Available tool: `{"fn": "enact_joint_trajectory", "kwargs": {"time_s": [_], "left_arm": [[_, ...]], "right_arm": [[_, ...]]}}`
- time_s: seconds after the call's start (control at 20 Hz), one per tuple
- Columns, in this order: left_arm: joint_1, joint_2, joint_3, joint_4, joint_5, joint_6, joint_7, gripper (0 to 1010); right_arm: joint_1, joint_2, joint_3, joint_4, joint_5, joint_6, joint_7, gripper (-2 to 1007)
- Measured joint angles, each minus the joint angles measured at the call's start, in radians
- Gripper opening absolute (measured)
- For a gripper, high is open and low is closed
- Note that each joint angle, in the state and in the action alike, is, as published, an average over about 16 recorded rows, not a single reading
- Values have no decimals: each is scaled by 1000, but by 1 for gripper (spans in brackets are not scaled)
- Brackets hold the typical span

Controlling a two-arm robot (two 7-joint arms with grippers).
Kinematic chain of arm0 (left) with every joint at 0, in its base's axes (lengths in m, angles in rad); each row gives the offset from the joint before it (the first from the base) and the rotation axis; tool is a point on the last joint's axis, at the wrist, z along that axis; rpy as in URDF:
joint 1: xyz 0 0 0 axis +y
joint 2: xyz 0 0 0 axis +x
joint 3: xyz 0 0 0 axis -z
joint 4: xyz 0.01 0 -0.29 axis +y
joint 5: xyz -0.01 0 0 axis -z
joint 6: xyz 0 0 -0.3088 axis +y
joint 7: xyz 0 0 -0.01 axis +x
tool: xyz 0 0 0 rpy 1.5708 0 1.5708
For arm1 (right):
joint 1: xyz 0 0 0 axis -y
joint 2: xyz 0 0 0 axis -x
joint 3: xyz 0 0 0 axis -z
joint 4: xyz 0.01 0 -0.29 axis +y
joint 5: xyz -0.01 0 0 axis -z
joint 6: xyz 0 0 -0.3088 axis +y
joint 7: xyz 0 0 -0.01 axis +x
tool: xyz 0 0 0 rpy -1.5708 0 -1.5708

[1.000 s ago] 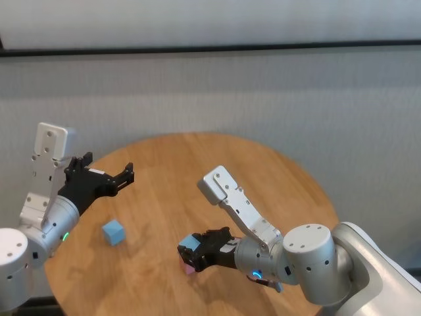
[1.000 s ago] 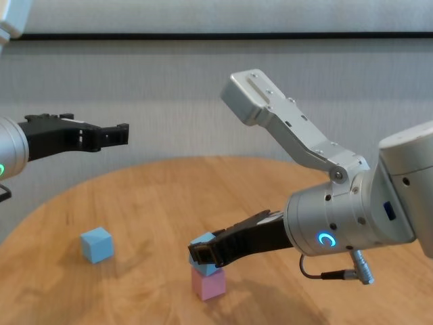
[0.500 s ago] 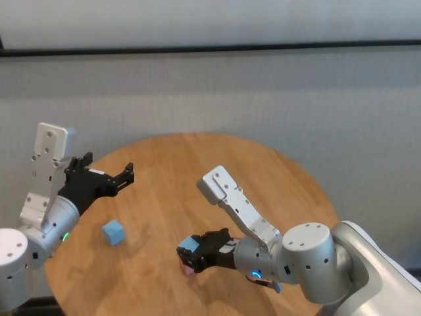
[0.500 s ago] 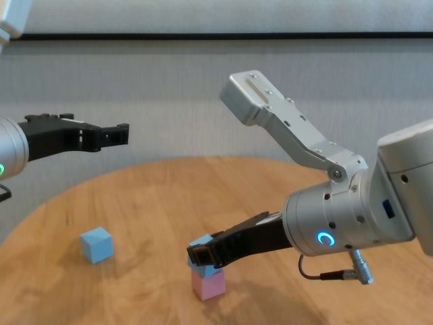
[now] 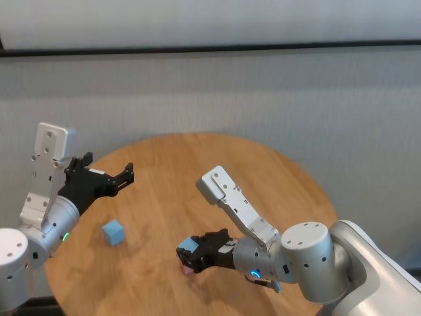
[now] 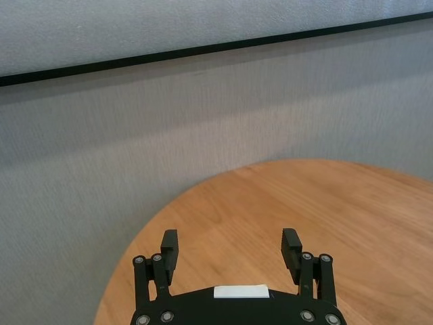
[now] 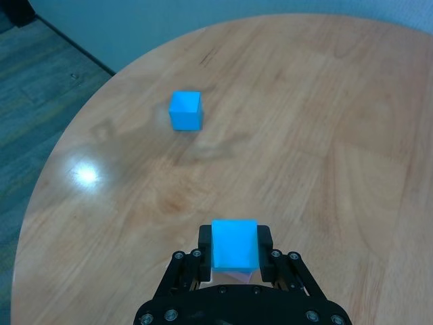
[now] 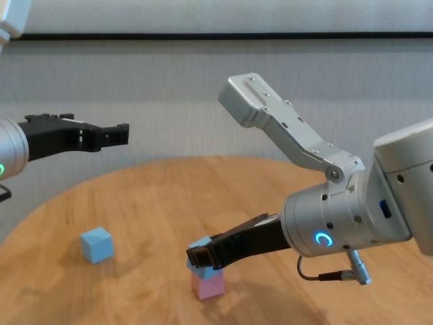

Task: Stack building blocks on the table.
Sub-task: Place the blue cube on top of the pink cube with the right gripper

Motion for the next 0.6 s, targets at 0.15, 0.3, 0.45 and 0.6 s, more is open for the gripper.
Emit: {"fn": "enact_joint_trajectory", "kwargs": {"time_s": [0.15,0.3,0.45,0.6], "left_arm": [[0,0,0,0,0,0,0,999],[0,0,0,0,0,0,0,999],[0,0,0,0,0,0,0,999],[0,0,0,0,0,0,0,999]], "right_arm": [[1,-1,0,2,0,1,1,369],[1,-1,0,3,0,1,1,374],[2,-1,0,3,0,1,1,400],[1,-1,-1,3,0,0,0,446]]}}
